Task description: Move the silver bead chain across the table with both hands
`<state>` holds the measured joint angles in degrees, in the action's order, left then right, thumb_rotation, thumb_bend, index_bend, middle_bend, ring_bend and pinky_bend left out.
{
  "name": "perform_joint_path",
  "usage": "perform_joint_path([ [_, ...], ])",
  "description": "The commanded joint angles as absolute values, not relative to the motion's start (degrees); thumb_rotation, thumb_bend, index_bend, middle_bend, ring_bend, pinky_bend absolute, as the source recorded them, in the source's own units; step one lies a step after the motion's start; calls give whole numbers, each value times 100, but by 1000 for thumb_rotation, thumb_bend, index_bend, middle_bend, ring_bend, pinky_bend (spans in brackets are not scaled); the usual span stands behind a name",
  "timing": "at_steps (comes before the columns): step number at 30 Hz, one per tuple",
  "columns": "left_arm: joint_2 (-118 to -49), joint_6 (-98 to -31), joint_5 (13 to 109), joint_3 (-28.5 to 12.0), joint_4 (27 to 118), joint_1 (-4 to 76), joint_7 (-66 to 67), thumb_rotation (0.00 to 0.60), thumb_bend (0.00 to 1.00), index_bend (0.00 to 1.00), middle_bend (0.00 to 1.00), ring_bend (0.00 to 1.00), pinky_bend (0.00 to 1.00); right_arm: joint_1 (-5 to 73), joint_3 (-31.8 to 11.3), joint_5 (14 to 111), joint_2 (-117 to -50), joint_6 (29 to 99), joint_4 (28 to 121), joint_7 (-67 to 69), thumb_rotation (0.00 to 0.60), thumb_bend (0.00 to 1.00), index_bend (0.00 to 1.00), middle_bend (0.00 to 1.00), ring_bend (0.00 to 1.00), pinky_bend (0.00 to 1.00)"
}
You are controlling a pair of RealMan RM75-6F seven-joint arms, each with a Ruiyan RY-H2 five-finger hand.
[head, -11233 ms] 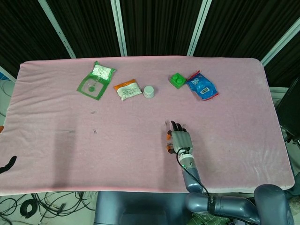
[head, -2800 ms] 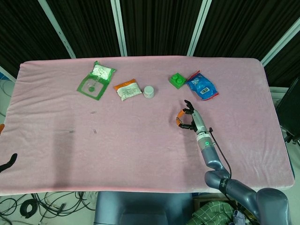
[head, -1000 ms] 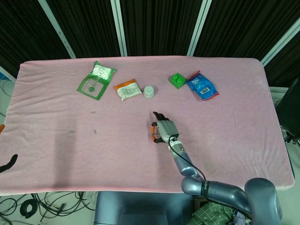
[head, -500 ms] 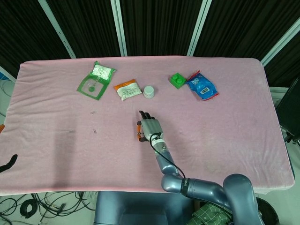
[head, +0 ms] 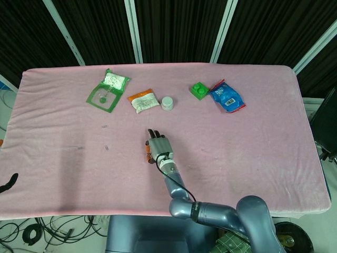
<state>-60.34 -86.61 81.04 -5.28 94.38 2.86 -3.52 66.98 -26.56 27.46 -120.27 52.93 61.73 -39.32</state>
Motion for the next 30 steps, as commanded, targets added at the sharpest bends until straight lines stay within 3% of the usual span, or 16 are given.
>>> perform_joint_path([
  [1, -6035, -8663, 8102, -531, 9437, 287, -350, 600, 264, 54, 17, 0, 0, 6797, -2740, 2726, -12133, 5335, 6050, -3958, 600, 404, 699, 0, 39, 174],
  [24, -6047, -8648, 8086, -538, 9426, 297, -340, 600, 264, 54, 17, 0, 0, 7203, -3224, 2721, -12648, 5174, 5453, -3685, 600, 382, 697, 0, 37, 174],
  [30, -6051, -8642, 8080, -538, 9424, 300, -339, 600, 264, 54, 17, 0, 0, 7168, -3241, 2654, -12653, 5063, 5440, -3650, 600, 295, 539, 0, 34, 174],
])
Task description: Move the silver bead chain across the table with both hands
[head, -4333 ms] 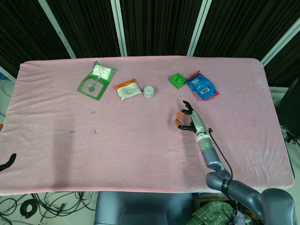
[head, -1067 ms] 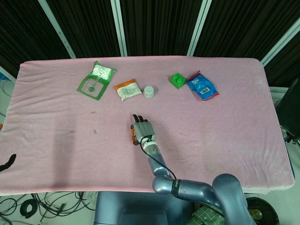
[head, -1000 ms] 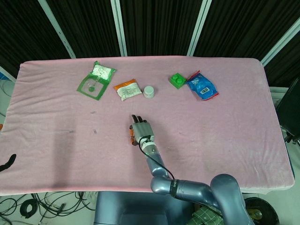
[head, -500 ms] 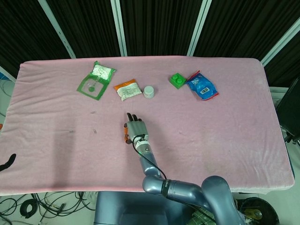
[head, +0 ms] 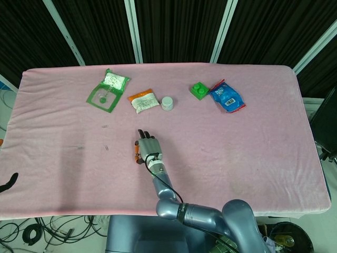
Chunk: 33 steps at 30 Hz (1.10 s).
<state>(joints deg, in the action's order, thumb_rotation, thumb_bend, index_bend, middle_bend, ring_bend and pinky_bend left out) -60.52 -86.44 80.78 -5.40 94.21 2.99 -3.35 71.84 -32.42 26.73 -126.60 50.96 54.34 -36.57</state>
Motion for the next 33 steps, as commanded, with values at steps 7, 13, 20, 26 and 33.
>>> perform_joint_path([
  [7, -6056, -8644, 8069, -543, 9425, 300, -323, 600, 264, 54, 17, 0, 0, 7099, -3214, 2632, -12584, 4956, 5569, -3606, 600, 223, 169, 0, 14, 174],
  [13, -6063, -8646, 8068, -540, 9434, 300, -289, 600, 263, 54, 17, 0, 0, 7031, -3247, 2765, -12516, 5020, 5734, -3392, 600, 198, 62, 0, 6, 174],
  [20, -6086, -8623, 8053, -545, 9410, 317, -245, 600, 264, 54, 17, 0, 0, 6681, -3132, 3007, -11896, 5372, 6536, -3424, 600, 197, 62, 0, 1, 174],
  [26, -6126, -8630, 8100, -525, 9435, 332, -125, 600, 263, 54, 17, 0, 0, 6044, -2878, 3302, -10838, 5695, 7857, -3409, 600, 198, 62, 0, 0, 174],
  [33, -6169, -8610, 8169, -486, 9449, 357, -18, 600, 264, 54, 17, 0, 0, 5176, -2567, 3993, -9314, 5831, 9062, -2992, 600, 198, 62, 0, 0, 174],
])
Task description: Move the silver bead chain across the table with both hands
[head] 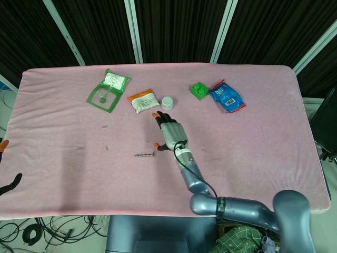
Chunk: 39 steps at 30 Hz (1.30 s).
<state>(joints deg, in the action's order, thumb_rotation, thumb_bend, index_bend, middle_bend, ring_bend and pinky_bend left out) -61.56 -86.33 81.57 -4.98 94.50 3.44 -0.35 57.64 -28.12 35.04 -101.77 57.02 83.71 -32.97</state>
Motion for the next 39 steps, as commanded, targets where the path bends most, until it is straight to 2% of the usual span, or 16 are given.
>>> perform_joint_path([
  [1, -6173, -8595, 8172, -480, 9447, 363, -15, 600, 263, 54, 17, 0, 0, 5054, -2513, 4102, -9097, 5820, 9198, -2911, 600, 198, 62, 0, 0, 174],
  [9, -6209, -8468, 8240, -436, 9445, 441, 8, 600, 264, 57, 17, 0, 0, 4025, -2035, 5256, -7353, 6049, 10118, -2252, 600, 199, 62, 0, 0, 174],
  [17, -6231, -8302, 8320, -385, 9418, 540, -72, 600, 264, 62, 18, 0, 0, 2843, -1320, 7100, -6413, 7258, 10298, -1534, 600, 199, 56, 0, 0, 175],
  [24, -6266, -8218, 8316, -394, 9389, 614, -71, 600, 264, 73, 18, 0, 0, 1797, -548, 8131, -6380, 8617, 10295, -1778, 600, 198, 45, 0, 0, 174],
  [29, -6201, -8166, 8374, -429, 9455, 708, -34, 600, 264, 97, 20, 0, 0, 1193, -96, 8390, -6511, 9128, 10355, -1991, 600, 198, 28, 0, 0, 174],
  [34, -6190, -7983, 8300, -459, 9515, 834, 92, 600, 265, 122, 22, 0, 0, 802, 88, 8723, -6736, 9553, 10232, -1965, 600, 199, 27, 0, 0, 174],
  [39, -6323, -7773, 8173, -448, 9552, 953, 411, 600, 265, 134, 24, 0, 0, 542, 279, 8943, -6851, 9675, 10112, -2059, 600, 199, 28, 0, 0, 174],
])
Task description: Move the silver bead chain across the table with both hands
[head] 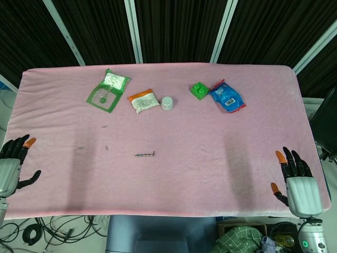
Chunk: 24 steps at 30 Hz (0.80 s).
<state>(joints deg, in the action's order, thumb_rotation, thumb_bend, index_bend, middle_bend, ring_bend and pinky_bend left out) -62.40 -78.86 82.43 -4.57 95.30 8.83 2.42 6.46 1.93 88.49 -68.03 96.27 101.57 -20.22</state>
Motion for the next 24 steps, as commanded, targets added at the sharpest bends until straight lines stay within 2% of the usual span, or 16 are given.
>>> perform_joint_path([
  [1, -6348, -7710, 8141, -439, 9570, 983, 493, 600, 265, 138, 24, 0, 0, 499, 300, 8980, -6862, 9698, 10098, -2049, 600, 198, 28, 0, 0, 174],
  [10, -6526, -7169, 7685, -613, 10157, 1437, 1450, 600, 307, 171, 24, 0, 0, 262, 298, 9271, -6905, 9861, 9928, -1952, 600, 199, 24, 0, 0, 174],
  [15, -6705, -6851, 7090, -802, 10662, 1831, 2425, 600, 307, 199, 24, 0, 0, 214, 267, 9248, -6869, 9750, 9913, -1851, 600, 199, 18, 0, 0, 174],
  [24, -7616, -6787, 5769, -1251, 11083, 2781, 4348, 600, 307, 251, 22, 0, 0, 177, 212, 9340, -6941, 9590, 9913, -1897, 600, 198, 9, 0, 0, 173],
])
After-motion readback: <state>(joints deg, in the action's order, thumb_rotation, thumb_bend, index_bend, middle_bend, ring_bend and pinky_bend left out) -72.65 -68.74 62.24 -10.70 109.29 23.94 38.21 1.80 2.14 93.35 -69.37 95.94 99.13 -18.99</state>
